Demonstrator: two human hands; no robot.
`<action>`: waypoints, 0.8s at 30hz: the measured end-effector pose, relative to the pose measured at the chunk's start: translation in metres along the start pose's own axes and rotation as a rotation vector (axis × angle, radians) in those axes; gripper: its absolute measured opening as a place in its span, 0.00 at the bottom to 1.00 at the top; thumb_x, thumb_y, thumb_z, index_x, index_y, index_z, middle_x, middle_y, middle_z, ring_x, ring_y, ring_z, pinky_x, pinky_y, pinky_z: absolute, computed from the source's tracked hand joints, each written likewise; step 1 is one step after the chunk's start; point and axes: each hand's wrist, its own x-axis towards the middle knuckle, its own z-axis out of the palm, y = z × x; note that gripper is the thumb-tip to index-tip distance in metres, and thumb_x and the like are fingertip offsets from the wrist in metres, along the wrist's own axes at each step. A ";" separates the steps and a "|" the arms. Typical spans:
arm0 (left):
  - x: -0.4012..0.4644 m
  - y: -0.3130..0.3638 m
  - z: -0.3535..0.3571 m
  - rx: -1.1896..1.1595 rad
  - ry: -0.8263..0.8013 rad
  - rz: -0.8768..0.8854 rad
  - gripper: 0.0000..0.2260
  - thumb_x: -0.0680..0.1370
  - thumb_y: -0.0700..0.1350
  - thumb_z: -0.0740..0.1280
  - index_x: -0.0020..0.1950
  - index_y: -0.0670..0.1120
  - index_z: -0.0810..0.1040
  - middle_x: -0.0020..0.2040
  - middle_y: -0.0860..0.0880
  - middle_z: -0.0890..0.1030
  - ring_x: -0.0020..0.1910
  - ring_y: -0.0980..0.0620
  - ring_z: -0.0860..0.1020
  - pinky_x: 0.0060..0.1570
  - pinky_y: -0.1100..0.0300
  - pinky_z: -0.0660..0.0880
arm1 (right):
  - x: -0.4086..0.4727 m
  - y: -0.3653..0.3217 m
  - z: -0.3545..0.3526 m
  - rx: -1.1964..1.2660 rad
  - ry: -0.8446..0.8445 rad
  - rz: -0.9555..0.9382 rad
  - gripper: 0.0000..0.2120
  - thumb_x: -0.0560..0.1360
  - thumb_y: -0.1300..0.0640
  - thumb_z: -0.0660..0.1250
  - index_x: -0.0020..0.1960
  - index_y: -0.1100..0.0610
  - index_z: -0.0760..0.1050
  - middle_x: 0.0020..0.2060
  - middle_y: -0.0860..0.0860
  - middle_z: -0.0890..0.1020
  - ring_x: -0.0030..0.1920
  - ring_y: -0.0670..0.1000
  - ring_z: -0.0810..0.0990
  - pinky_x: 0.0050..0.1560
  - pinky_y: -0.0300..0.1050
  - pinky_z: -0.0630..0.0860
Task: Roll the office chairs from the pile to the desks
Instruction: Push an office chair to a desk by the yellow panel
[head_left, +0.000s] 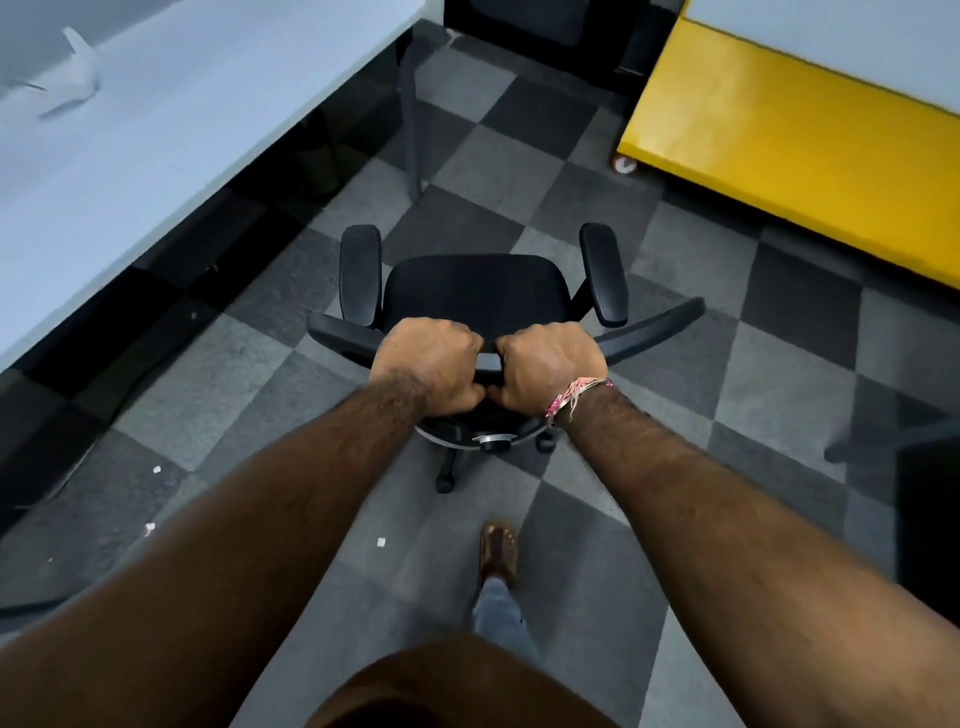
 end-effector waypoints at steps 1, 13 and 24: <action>0.022 -0.005 -0.005 -0.011 -0.014 -0.023 0.12 0.73 0.62 0.67 0.44 0.54 0.72 0.40 0.56 0.74 0.37 0.51 0.73 0.41 0.54 0.77 | 0.021 0.015 0.000 0.006 0.004 -0.025 0.16 0.73 0.37 0.63 0.43 0.49 0.76 0.36 0.47 0.80 0.33 0.53 0.75 0.34 0.46 0.68; 0.219 -0.057 -0.034 -0.073 -0.081 -0.209 0.11 0.72 0.62 0.67 0.45 0.56 0.76 0.40 0.55 0.78 0.38 0.51 0.79 0.42 0.51 0.81 | 0.211 0.147 0.001 0.021 0.025 -0.218 0.17 0.74 0.37 0.61 0.44 0.50 0.76 0.37 0.48 0.81 0.37 0.54 0.81 0.35 0.46 0.68; 0.389 -0.144 -0.046 -0.076 0.001 -0.323 0.11 0.74 0.61 0.67 0.44 0.55 0.76 0.39 0.55 0.79 0.35 0.52 0.76 0.40 0.53 0.79 | 0.407 0.229 0.003 -0.026 0.078 -0.308 0.16 0.73 0.36 0.63 0.44 0.49 0.76 0.37 0.48 0.81 0.36 0.55 0.81 0.34 0.46 0.69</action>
